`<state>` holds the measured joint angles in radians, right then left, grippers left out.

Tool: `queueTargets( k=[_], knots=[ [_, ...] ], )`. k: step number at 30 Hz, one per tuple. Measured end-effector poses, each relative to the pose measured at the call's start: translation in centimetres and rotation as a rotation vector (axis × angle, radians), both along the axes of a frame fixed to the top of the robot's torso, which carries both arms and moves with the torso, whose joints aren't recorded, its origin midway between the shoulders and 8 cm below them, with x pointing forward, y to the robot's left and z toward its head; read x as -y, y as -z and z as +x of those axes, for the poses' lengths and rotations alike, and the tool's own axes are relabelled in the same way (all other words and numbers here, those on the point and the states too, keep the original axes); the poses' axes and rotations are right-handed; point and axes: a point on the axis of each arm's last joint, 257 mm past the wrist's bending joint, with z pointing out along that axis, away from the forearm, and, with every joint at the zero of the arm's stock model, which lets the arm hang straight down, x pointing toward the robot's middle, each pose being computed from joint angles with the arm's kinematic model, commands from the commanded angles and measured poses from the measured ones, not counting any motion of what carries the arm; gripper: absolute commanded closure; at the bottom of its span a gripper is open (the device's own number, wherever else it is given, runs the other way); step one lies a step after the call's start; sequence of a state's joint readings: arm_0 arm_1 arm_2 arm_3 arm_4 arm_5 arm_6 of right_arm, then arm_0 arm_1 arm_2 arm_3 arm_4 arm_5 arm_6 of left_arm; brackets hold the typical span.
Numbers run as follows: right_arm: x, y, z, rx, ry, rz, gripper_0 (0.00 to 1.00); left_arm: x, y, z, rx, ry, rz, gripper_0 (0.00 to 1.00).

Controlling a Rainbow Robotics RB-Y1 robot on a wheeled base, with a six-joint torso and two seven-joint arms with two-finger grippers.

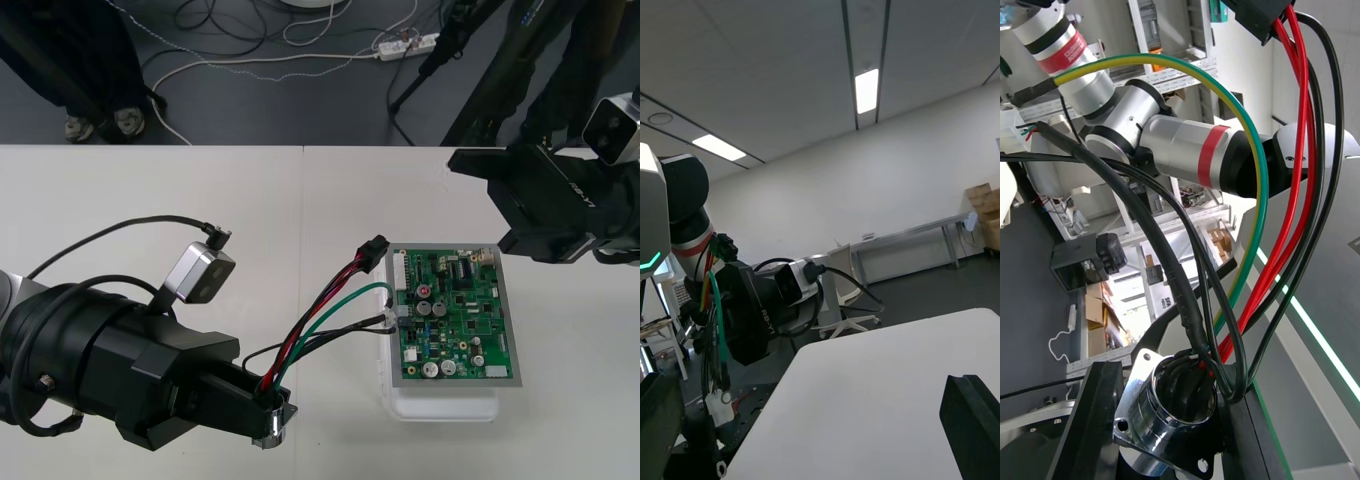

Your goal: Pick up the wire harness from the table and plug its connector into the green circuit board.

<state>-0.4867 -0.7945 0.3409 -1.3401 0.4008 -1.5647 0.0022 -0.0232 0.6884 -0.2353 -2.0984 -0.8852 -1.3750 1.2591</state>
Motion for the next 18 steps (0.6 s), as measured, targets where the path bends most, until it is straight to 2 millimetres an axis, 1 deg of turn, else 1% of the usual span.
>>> queueTargets(
  k=[7,14,18],
  knots=[
    [-2.0,-0.9,-0.4,0.002,-0.040,0.069,0.00,0.0,0.0,0.0,0.000,0.000,-0.001,1.00],
    [-2.4,-1.3,-0.7,0.008,-0.054,0.081,0.00,0.0,0.0,0.0,0.000,0.000,-0.001,1.00],
    [-2.7,-1.8,-1.3,0.022,-0.075,0.089,0.00,0.0,0.0,0.0,0.000,0.000,-0.001,1.00]
  ],
)
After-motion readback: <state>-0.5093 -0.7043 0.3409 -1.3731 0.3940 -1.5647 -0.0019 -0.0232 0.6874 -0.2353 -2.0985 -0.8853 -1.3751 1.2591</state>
